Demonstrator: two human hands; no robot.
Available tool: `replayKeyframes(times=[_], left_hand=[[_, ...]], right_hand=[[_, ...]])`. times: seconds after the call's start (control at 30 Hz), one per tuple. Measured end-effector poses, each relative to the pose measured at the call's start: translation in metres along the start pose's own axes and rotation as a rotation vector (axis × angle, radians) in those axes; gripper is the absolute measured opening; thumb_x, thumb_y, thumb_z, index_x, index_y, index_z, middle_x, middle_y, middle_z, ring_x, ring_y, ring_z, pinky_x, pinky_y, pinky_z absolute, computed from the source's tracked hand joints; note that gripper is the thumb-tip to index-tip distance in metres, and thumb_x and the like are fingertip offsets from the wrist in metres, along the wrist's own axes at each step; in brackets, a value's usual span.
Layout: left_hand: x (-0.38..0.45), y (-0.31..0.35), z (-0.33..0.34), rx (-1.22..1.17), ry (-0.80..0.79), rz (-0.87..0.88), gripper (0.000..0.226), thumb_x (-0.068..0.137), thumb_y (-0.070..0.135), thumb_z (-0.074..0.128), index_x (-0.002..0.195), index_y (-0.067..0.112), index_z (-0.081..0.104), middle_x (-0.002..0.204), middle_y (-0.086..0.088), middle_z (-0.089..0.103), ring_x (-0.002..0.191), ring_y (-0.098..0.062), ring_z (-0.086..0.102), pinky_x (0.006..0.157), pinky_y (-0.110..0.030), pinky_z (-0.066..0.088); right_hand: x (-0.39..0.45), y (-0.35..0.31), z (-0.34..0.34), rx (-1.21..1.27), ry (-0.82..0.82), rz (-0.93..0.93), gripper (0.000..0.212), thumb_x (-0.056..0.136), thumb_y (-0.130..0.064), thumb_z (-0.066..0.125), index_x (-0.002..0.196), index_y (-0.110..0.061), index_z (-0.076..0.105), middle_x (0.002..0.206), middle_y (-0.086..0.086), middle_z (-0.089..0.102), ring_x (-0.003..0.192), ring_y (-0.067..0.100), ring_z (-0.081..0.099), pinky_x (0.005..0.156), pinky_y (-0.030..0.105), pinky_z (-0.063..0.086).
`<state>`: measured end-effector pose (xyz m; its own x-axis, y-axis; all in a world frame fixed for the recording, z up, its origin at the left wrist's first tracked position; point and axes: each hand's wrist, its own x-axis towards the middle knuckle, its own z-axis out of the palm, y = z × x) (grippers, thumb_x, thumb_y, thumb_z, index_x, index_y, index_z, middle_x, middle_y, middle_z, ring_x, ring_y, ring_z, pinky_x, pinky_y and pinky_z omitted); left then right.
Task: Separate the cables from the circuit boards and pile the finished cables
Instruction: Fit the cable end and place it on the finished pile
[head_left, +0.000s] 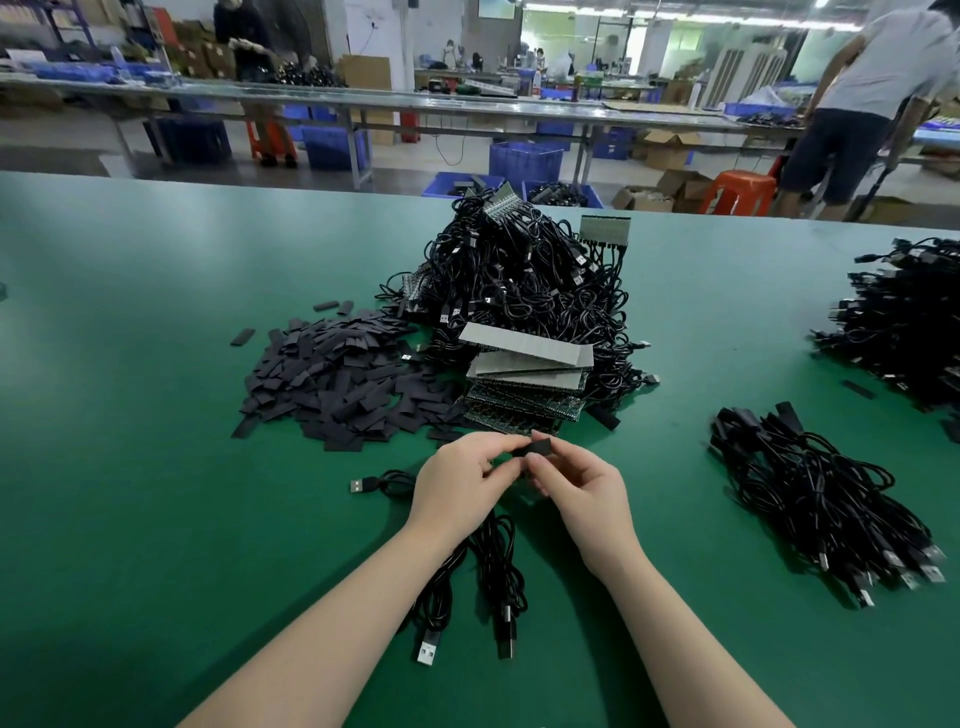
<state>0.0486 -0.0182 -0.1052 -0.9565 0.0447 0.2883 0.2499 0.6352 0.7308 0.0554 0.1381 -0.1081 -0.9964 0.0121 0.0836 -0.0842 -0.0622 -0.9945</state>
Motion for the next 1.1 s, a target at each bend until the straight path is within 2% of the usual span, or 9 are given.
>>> replayKeyframes(times=[0.13,0.3,0.43,0.57,0.67,0.8,0.9,1.1], left_hand=[[0.0003,0.0004,0.0004,-0.027,-0.018,-0.020,0.021,0.086,0.042,0.064,0.101,0.057,0.062,0.094,0.038,0.058,0.082,0.009,0.056,0.069,-0.017,0.048],[-0.0017,0.0051,0.0001,-0.049,-0.008,-0.025,0.034,0.074,0.060,0.059,0.108,0.059,0.060,0.091,0.038,0.061,0.071,0.006,0.054,0.062,-0.015,0.043],[-0.0032,0.0051,-0.0011,-0.068,-0.054,0.025,0.038,0.074,0.044,0.069,0.106,0.061,0.056,0.089,0.036,0.063,0.080,0.004,0.061,0.071,-0.019,0.052],[-0.0003,-0.0003,0.0010,-0.027,-0.014,0.003,0.029,0.078,0.033,0.075,0.107,0.037,0.073,0.092,0.019,0.069,0.082,0.003,0.060,0.074,-0.016,0.050],[0.0006,0.0001,0.0015,-0.014,0.003,-0.017,0.026,0.083,0.035,0.072,0.109,0.036,0.073,0.102,0.016,0.070,0.087,0.003,0.062,0.081,-0.014,0.049],[0.0006,0.0018,0.0021,0.030,-0.014,-0.020,0.030,0.090,0.041,0.063,0.119,0.035,0.068,0.115,0.013,0.069,0.102,-0.003,0.062,0.091,-0.024,0.051],[-0.0004,0.0015,0.0028,0.091,-0.018,0.001,0.031,0.094,0.043,0.056,0.122,0.035,0.066,0.117,0.012,0.068,0.107,-0.005,0.060,0.089,-0.026,0.051],[0.0002,0.0024,0.0044,0.183,-0.035,0.069,0.029,0.098,0.038,0.050,0.123,0.034,0.065,0.112,0.011,0.069,0.101,-0.008,0.060,0.074,-0.018,0.041]], right_hand=[[-0.0004,0.0004,-0.0024,-0.038,0.016,-0.025,0.020,0.087,-0.011,0.076,0.092,-0.030,0.079,0.072,-0.011,0.072,0.066,0.000,0.061,0.068,0.016,0.050],[0.0022,0.0022,-0.0049,0.032,0.098,-0.005,0.011,0.088,-0.011,0.074,0.092,-0.021,0.078,0.069,-0.008,0.072,0.061,0.001,0.062,0.061,0.013,0.049],[0.0043,0.0039,-0.0061,0.096,0.184,0.037,0.006,0.089,-0.013,0.073,0.088,-0.019,0.076,0.078,0.000,0.077,0.066,0.005,0.070,0.061,0.013,0.052],[0.0046,0.0054,-0.0057,0.123,0.187,0.051,0.002,0.092,-0.013,0.070,0.091,-0.012,0.071,0.081,0.001,0.077,0.077,0.010,0.074,0.066,0.017,0.056],[0.0051,0.0053,-0.0050,0.128,0.184,0.053,0.005,0.094,-0.013,0.068,0.092,-0.009,0.067,0.081,0.002,0.077,0.080,0.011,0.074,0.068,0.019,0.057],[0.0052,0.0058,-0.0047,0.125,0.190,0.049,0.005,0.095,-0.014,0.066,0.095,-0.009,0.066,0.080,-0.001,0.077,0.082,0.009,0.074,0.068,0.018,0.056],[0.0056,0.0065,-0.0049,0.124,0.182,0.045,0.004,0.095,-0.014,0.066,0.094,-0.010,0.065,0.080,-0.002,0.077,0.082,0.009,0.074,0.067,0.017,0.056],[0.0055,0.0089,-0.0056,0.122,0.166,0.017,0.002,0.095,-0.014,0.066,0.094,-0.012,0.066,0.080,-0.001,0.077,0.081,0.009,0.074,0.067,0.017,0.055]])
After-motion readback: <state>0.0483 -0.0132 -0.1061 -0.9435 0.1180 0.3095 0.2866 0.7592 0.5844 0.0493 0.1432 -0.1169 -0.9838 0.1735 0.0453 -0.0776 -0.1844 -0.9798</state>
